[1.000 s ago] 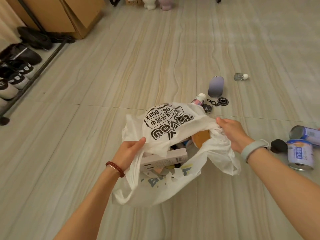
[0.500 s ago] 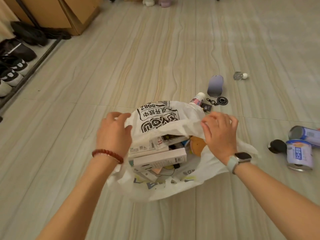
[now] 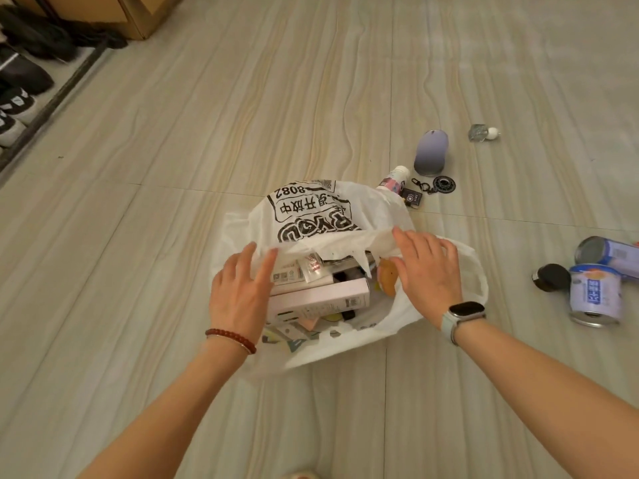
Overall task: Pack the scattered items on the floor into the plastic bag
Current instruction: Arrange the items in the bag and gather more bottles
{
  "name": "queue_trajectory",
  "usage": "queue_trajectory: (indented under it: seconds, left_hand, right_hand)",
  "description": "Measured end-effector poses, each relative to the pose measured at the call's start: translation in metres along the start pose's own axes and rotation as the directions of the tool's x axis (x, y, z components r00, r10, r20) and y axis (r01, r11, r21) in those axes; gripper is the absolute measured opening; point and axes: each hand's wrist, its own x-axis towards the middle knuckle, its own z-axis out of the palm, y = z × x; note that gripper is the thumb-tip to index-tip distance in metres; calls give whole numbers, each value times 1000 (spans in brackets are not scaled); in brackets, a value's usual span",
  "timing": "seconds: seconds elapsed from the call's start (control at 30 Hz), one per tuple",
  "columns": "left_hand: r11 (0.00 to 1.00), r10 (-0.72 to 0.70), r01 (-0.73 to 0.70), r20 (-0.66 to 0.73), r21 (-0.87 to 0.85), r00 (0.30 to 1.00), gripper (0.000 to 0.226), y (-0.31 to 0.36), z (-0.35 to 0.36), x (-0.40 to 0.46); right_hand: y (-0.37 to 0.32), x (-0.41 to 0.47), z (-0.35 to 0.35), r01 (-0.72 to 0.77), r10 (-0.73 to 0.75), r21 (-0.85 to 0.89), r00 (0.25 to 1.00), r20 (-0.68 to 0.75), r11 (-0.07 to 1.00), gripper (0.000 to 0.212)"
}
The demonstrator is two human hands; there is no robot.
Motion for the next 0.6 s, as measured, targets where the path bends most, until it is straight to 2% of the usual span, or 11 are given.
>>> queue_trajectory:
  seconds: [0.07, 0.13, 0.2, 0.23, 0.3, 0.33, 0.4, 0.47, 0.53, 0.6]
  left_hand:
    - [952, -151, 142, -10, -270, 989, 36, -7, -7, 4]
    - [771, -302, 268, 38, -577, 952, 24, -13, -10, 10]
    - [481, -375, 361, 184, -799, 908, 18, -16, -15, 15]
    - [310, -390, 417, 286, -854, 875, 17, -17, -16, 19]
    - [-4, -332, 543, 513, -840, 791, 17, -19, -20, 25]
    - [-83, -270, 598, 595, -798, 757, 17, -22, -21, 28]
    - [-51, -147, 689, 688, -723, 711, 14, -35, -21, 35]
    - [61, -89, 717, 712, -695, 697, 11, -50, -25, 43]
    - [227, -120, 711, 706, -665, 698, 12, -58, -28, 53]
    - [443, -271, 659, 609, -609, 745, 11, -60, -29, 64]
  right_hand:
    - [2, 5, 3, -35, 35, 101, 999, 1, 994, 33]
    - [1, 8, 1, -161, 153, 315, 987, 52, 935, 31]
    - [-3, 12, -4, -343, 298, 553, 939, 173, 760, 25]
    - [-4, 15, -7, -406, 327, 640, 912, 246, 652, 22]
    - [-2, 24, -13, -486, 355, 744, 868, 348, 458, 19]
    - [-1, 29, -17, -520, 371, 769, 842, 391, 372, 19]
    - [4, 40, -26, -581, 397, 796, 779, 485, 168, 20]
    - [10, 49, -30, -629, 357, 776, 735, 577, 42, 23]
    - [10, 58, -35, -701, 221, 712, 699, 680, 29, 17]
    - [5, 65, -33, -761, 159, 645, 648, 745, 75, 10]
